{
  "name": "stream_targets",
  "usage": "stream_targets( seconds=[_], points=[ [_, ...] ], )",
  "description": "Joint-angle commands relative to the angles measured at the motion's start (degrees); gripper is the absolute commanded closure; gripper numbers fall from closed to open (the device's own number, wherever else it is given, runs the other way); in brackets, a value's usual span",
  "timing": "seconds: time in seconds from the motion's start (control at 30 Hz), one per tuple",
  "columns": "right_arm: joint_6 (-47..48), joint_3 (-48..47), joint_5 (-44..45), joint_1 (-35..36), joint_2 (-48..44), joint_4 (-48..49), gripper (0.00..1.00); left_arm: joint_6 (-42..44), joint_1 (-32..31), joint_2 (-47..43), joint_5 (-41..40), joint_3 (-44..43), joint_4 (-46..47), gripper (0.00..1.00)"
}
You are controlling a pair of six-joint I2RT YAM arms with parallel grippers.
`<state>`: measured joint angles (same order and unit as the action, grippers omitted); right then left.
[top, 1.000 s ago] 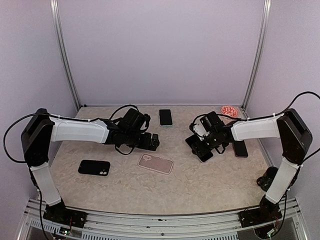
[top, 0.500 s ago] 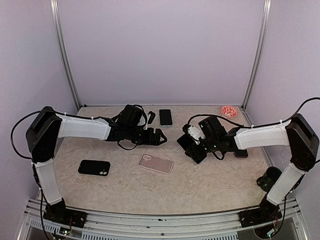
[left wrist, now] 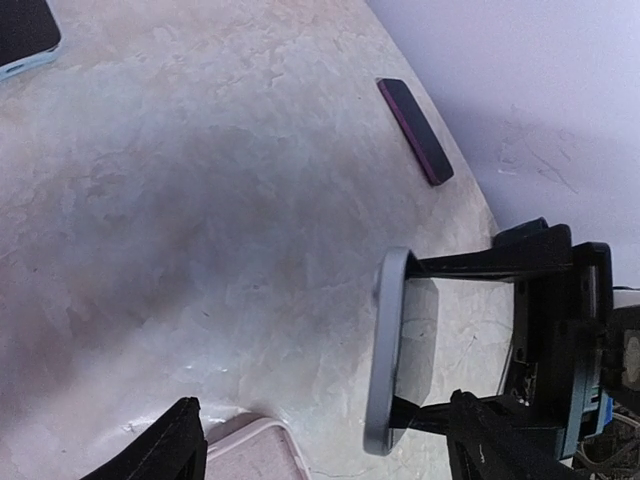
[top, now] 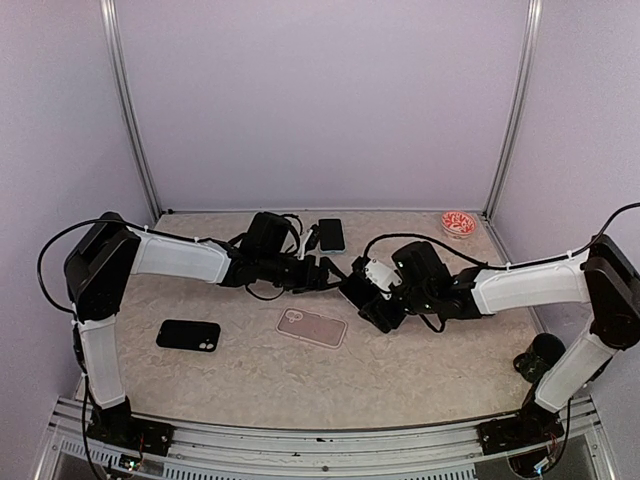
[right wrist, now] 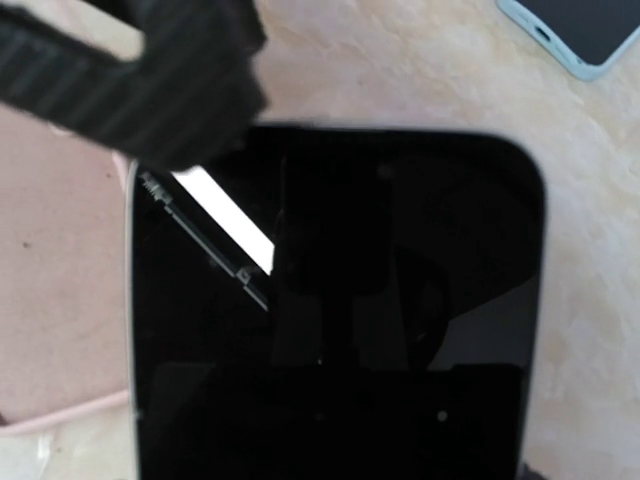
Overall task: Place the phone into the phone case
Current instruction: Pass from the right arm to the left
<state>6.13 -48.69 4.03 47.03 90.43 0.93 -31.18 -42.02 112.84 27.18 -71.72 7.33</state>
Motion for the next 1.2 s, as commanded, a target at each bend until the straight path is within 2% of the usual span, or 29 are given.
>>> stream_targets(
  seconds=[0.0, 0.17, 0.37, 0.63, 1.17],
  points=[
    [1.40, 0.39, 1.77, 1.51, -1.88, 4.57, 0.33, -1.30, 0.30, -0.41, 5.38, 0.95, 5.41, 0.20],
    [1.91, 1.32, 1.60, 2.48, -2.89, 6.15, 0.33, -2.31, 0.27, 0.16, 7.60, 1.24, 6.89, 0.23],
    [2.60, 1.92, 1.74, 3.13, -3.73, 6.95, 0.34, -3.30, 0.14, 0.66, 9.17, 1.13, 8.47, 0.35],
    [3.44, 2.45, 2.74, 4.34, -4.21, 8.11, 0.34, -3.45, -0.16, 1.28, 10.08, 0.24, 7.84, 0.43],
    [5.73, 2.10, 8.36, 6.72, -2.41, 8.65, 0.33, -2.74, -0.52, 3.08, 10.55, -1.68, 4.80, 0.87]
  ],
)
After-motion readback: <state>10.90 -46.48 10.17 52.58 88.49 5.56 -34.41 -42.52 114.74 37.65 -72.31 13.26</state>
